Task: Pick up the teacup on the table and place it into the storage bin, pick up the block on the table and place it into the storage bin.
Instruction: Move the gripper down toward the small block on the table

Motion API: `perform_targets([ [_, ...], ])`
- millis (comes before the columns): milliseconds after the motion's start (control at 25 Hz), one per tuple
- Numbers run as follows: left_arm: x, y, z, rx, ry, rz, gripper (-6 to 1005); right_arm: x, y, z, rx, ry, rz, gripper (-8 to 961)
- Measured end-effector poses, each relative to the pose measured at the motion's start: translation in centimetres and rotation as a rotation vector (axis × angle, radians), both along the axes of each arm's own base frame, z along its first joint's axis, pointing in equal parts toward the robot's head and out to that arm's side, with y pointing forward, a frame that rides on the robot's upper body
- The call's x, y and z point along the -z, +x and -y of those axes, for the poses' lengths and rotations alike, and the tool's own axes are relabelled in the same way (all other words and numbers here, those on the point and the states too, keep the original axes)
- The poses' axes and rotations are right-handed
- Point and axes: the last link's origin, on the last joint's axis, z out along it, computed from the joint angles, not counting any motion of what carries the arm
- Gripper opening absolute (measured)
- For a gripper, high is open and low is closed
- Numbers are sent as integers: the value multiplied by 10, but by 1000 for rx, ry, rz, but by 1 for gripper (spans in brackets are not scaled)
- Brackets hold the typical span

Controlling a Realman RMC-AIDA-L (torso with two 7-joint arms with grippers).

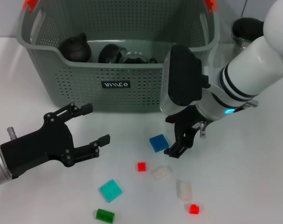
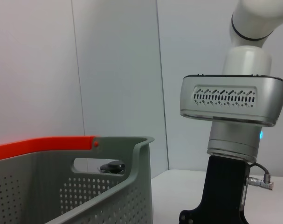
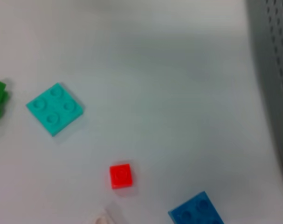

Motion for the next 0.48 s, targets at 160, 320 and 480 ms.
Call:
perform_targets([
  [160,0,0,0,1,0,0,828,0,-1,2,30,-8,-7,926],
  [320,0,0,0,2,0,1,828,0,-2,11,60,-59,-3,925],
  [480,0,-1,1,-2,2,-1,828,-6,-4,20,83,-125,-12,923],
])
